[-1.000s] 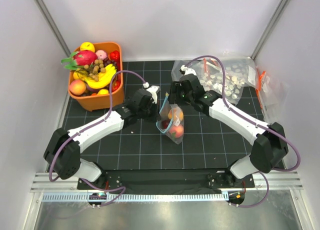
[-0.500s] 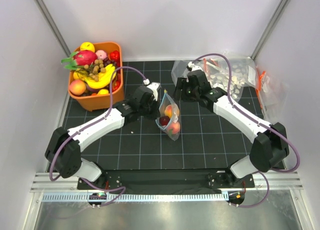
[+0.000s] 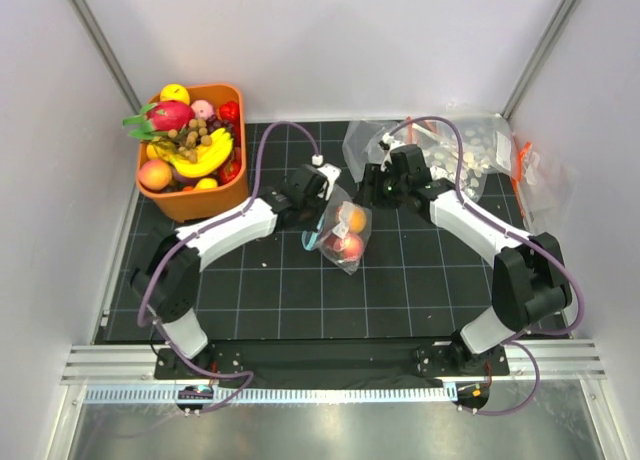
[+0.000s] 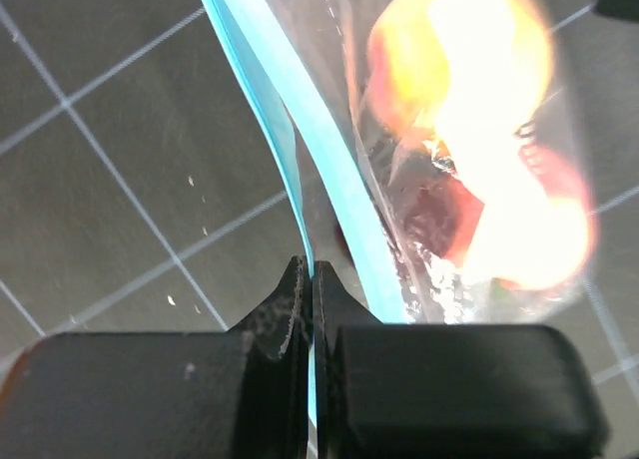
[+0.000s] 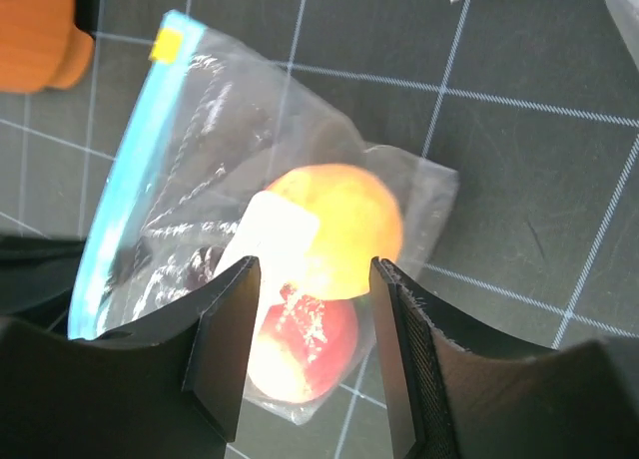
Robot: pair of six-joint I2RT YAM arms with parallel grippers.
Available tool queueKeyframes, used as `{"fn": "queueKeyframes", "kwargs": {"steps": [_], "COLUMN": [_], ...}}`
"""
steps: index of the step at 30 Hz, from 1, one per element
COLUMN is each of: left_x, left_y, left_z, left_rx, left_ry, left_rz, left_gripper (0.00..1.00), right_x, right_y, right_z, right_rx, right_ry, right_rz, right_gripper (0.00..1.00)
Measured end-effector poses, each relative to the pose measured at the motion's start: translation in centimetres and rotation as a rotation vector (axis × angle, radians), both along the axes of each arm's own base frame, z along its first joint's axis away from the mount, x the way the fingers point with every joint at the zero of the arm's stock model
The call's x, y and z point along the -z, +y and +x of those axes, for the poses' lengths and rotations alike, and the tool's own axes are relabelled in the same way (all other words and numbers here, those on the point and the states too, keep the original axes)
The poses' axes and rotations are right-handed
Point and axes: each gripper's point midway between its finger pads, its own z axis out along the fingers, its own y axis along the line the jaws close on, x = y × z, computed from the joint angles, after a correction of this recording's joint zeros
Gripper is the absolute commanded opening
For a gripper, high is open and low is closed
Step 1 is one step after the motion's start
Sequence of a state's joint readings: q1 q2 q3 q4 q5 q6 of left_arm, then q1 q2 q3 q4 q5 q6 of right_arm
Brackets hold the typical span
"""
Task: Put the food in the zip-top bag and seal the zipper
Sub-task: Adjust the zipper food storage bag at the center of the board.
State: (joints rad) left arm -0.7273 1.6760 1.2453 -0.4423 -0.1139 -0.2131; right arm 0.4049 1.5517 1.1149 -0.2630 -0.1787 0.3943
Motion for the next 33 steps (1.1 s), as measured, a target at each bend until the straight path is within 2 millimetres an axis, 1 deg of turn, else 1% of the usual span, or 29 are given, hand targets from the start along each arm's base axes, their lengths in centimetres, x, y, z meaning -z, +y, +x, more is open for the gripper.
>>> {"fn": "queueKeyframes", "kwargs": {"steps": [2, 4, 7, 9, 11, 14, 19, 21, 23, 25, 29, 31, 33], "left_x": [1.1, 1.9, 2.4, 2.4, 2.2, 1.8, 1.4, 1.4, 1.5, 1.5, 1.5, 1.5, 1.4], "left_y": [-0.4, -1.2, -2.3, -2.7, -3.0, -3.7, -4.6, -4.7, -4.6, -4.7, -4.8, -4.7, -4.6], "left_z": [0.7, 1.8, 3.7, 4.4, 4.7, 5.0, 4.4, 3.7, 2.9, 2.3, 1.3, 1.1, 0.9], "left_rx": [0.046, 0.082, 0.130, 0.163, 0.215, 0.315, 0.455, 0.488, 0.514, 0.534, 0.558, 0.561, 0.562], "left_ry": [-0.003, -0.011, -0.044, -0.062, -0.076, -0.092, -0.073, -0.058, -0.046, -0.036, -0.019, -0.016, -0.017], "left_rz": [0.043, 0.072, 0.097, 0.099, 0.087, 0.042, -0.053, -0.082, -0.098, -0.113, -0.135, -0.138, -0.138], "left_gripper": [0.00, 0.00, 0.00, 0.00, 0.00, 0.00, 0.00, 0.00, 0.00, 0.00, 0.00, 0.00, 0.00], "right_x": [0.4, 0.6, 1.2, 1.6, 2.0, 2.6, 4.2, 4.4, 4.2, 3.8, 3.2, 3.5, 4.5], "right_y": [-0.1, -0.4, -1.3, -2.6, -4.5, -6.5, -7.2, -7.4, -7.7, -8.0, -7.9, -7.6, -7.3], "right_z": [-0.2, 0.1, 0.4, 0.7, 1.0, 1.2, 0.0, 0.0, 0.3, 1.2, 3.7, 4.7, 4.9], "right_rx": [-0.010, -0.010, 0.008, 0.042, 0.093, 0.153, 0.188, 0.206, 0.228, 0.253, 0.288, 0.295, 0.300], "right_ry": [-0.002, -0.019, -0.037, -0.038, -0.037, -0.029, 0.005, 0.008, -0.003, -0.013, -0.032, -0.026, -0.006], "right_rz": [-0.016, -0.030, -0.040, -0.038, -0.028, -0.017, -0.021, -0.030, -0.036, -0.043, -0.040, -0.029, -0.020], "right_gripper": [0.57, 0.56, 0.55, 0.54, 0.54, 0.54, 0.55, 0.55, 0.56, 0.56, 0.55, 0.54, 0.54]}}
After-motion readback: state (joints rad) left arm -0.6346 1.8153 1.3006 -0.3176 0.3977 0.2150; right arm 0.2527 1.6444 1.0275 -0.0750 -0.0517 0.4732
